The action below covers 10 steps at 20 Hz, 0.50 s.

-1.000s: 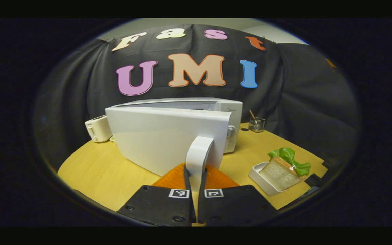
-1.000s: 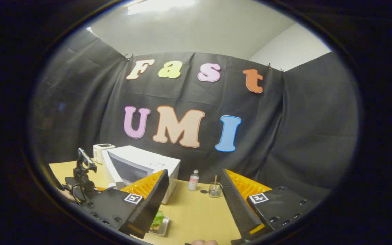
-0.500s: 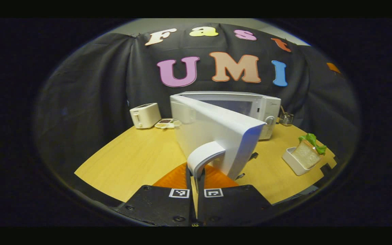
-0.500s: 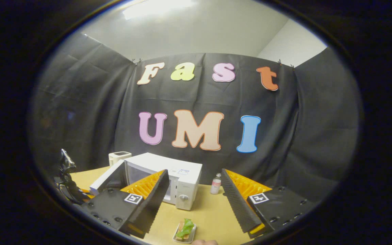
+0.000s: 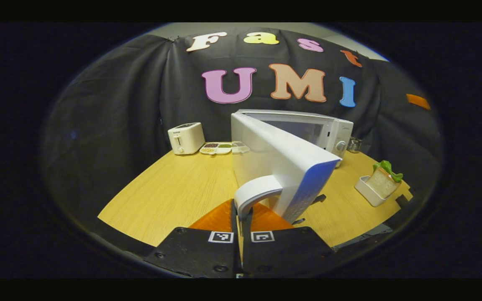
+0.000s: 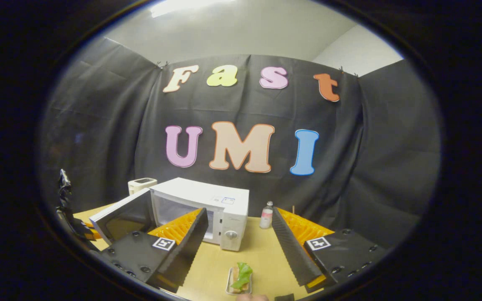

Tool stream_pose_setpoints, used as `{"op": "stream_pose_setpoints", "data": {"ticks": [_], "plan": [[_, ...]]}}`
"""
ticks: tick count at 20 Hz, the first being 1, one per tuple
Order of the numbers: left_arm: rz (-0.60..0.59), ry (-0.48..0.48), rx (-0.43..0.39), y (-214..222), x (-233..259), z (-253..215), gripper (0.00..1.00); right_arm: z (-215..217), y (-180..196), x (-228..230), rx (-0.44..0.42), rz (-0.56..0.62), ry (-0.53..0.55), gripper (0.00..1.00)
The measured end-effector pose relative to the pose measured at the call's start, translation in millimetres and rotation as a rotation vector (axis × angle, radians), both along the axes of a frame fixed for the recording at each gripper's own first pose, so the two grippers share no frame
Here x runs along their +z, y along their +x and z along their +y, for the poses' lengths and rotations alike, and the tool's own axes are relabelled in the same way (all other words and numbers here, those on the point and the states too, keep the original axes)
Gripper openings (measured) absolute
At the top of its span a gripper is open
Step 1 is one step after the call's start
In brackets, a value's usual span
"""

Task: Open the microwave oven with the left hand, put the food in, and close the microwave oven.

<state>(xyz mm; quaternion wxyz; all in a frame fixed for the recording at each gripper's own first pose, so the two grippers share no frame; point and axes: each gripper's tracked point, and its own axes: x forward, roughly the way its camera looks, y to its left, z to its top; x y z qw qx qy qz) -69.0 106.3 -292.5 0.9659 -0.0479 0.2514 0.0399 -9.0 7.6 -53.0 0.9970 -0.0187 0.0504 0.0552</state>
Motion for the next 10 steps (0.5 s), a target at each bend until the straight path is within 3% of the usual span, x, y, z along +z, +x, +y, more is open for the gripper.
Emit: {"op": "stream_pose_setpoints", "data": {"ticks": [10], "plan": [[0.036, -0.012, -0.062, -4, -2, 0, 0.02, 11, -8, -18, -0.021, 0.035, -0.038, 0.97]]}}
